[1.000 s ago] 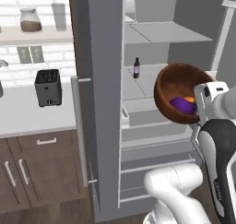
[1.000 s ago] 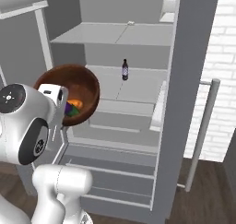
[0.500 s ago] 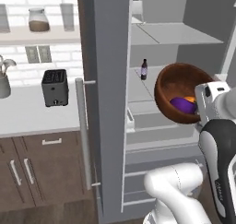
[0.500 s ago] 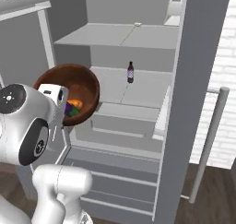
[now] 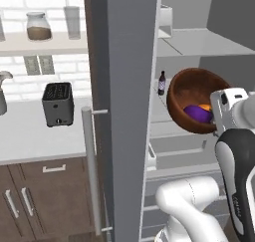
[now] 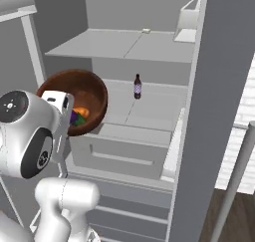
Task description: Pick the chicken drumstick and eggplant from their plates and place them in the bowl. Then put the bowl in the fridge.
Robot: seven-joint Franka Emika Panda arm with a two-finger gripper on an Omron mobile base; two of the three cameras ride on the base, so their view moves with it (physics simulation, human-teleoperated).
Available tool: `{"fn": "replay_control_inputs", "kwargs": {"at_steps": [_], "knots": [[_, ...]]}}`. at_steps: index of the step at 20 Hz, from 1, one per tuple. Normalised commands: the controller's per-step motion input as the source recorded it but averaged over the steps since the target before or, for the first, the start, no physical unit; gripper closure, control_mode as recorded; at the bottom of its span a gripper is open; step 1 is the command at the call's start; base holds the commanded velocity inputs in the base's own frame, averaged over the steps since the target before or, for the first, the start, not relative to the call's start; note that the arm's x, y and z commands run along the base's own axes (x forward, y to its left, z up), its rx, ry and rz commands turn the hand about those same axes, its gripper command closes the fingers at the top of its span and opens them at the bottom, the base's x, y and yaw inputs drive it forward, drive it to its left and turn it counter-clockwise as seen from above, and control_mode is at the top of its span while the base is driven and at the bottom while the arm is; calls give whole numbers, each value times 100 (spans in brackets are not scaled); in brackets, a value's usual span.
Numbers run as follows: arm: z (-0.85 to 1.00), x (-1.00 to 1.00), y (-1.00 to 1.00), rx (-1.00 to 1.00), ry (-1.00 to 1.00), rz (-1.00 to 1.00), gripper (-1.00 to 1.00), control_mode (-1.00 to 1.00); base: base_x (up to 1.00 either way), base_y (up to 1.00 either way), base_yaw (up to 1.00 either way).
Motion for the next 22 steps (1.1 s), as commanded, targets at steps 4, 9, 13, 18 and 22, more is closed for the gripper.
{"fn": "replay_control_inputs", "kwargs": {"at_steps": [4,9,13,18,22], "knots": [[0,0,0,0,0,0,100,100,40,0,0],[0,0,0,0,0,0,100,100,36,-4,0],[1,14,-1,0,0,0,100,-100,40,-4,0],[42,5,0,0,-4,0,100,-100,0,0,0],[59,0,-3,0,-2,0,100,-100,0,0,0]]}}
